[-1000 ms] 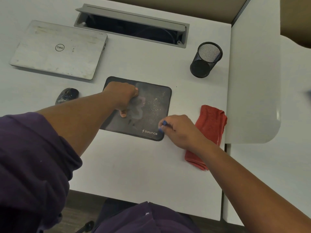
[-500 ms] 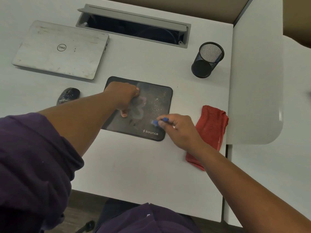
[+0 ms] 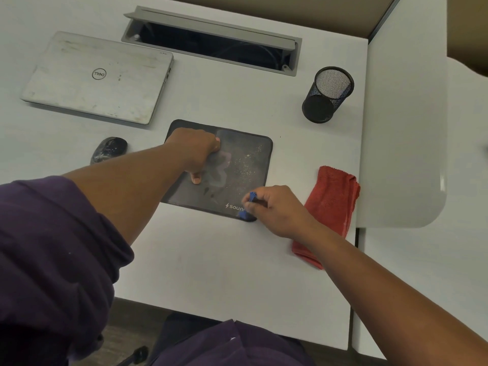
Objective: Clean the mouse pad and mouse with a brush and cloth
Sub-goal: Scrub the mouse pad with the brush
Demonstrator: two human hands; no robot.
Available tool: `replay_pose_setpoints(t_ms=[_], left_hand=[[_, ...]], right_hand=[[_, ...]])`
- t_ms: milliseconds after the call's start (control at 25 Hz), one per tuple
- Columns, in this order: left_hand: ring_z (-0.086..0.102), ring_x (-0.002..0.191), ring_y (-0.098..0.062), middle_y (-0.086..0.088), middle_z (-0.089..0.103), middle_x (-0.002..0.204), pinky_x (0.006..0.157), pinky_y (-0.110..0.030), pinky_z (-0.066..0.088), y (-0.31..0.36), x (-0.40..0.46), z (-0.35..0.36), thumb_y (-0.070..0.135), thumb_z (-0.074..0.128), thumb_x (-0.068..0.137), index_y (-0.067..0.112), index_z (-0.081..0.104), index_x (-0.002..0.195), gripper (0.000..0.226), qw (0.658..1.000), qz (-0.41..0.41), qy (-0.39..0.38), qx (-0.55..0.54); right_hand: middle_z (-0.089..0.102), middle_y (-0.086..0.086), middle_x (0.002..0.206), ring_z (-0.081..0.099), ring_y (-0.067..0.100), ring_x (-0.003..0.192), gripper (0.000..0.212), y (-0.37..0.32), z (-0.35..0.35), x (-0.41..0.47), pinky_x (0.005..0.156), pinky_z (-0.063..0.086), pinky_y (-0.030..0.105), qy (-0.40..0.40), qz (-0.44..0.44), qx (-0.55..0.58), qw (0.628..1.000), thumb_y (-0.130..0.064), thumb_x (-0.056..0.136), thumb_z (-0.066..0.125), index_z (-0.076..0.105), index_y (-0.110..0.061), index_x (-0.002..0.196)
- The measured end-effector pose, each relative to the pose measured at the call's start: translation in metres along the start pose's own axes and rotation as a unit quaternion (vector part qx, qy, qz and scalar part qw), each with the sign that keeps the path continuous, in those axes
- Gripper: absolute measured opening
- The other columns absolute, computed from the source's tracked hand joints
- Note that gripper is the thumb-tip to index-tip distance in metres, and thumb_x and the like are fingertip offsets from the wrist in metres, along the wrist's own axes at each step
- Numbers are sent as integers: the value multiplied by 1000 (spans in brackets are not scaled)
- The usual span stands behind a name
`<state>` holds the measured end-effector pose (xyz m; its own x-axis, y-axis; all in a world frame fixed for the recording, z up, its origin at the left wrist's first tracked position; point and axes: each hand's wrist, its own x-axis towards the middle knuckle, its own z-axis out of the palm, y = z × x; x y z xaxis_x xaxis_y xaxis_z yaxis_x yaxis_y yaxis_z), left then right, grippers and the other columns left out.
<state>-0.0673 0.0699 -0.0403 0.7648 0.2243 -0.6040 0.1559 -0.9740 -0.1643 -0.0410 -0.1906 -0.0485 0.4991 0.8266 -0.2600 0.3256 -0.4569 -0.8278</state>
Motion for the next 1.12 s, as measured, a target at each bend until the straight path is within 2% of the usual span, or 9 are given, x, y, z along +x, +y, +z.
replay_pose_setpoints(t_ms=[80,200,360,520,600,680,880,1040,1120], left_hand=[[59,71,-18,8,59,78,63,-34,52,0,0,1,41,98,47,28,60,113,77,1000,1,2,1],[58,70,-18,8,59,79,58,-31,46,0,0,1,41,98,46,27,59,116,81,1000,2,1,-2],[61,74,-19,7,59,80,73,-38,56,1,0,0,43,98,49,26,59,115,78,1000,4,-4,1],[61,77,-21,7,57,79,71,-37,55,1,-1,0,43,98,49,26,59,117,79,1000,7,-3,1],[61,77,-21,7,58,80,73,-39,56,0,0,0,43,97,50,26,59,115,77,1000,7,-1,0],[62,79,-22,6,58,81,74,-39,57,0,0,0,44,97,51,25,58,116,78,1000,9,-1,3],[62,82,-23,6,57,83,70,-37,53,-1,0,0,44,97,50,26,57,119,82,1000,13,-1,-1],[57,76,-22,9,51,77,65,-34,49,-2,1,0,42,98,49,27,58,119,83,1000,14,1,-12],[57,75,-22,9,52,76,66,-35,51,-2,0,0,42,98,48,26,58,115,80,1000,14,-1,-9]], right_hand=[[70,-20,74,60,-3,64,9,-5,2,-2,64,47,16,2,-6,67,998,-20,90,66,74,-24,87],[73,-13,84,64,1,76,11,-4,-2,4,69,47,19,128,-41,28,991,-18,91,67,77,-18,93],[65,-21,65,55,-3,57,11,-6,2,4,57,39,11,-34,13,23,999,-18,89,66,74,-24,84],[70,-10,72,59,7,63,12,-10,0,9,61,48,27,108,-31,17,993,-21,93,63,74,-21,87],[71,-7,75,63,12,69,14,-10,2,11,66,51,34,51,-10,-34,998,-23,93,63,74,-20,85],[67,-17,68,57,2,59,14,-11,5,10,60,48,24,-43,16,15,999,-24,91,63,71,-27,80],[71,-6,75,60,5,64,12,-8,5,22,58,43,17,189,-41,57,979,-24,93,64,76,-20,91],[75,0,106,67,13,96,22,-15,4,40,83,50,26,123,-81,-102,984,-18,97,61,75,-15,113],[75,2,100,66,21,93,19,-22,5,43,79,49,33,18,-82,-188,979,-19,96,60,76,-16,105]])
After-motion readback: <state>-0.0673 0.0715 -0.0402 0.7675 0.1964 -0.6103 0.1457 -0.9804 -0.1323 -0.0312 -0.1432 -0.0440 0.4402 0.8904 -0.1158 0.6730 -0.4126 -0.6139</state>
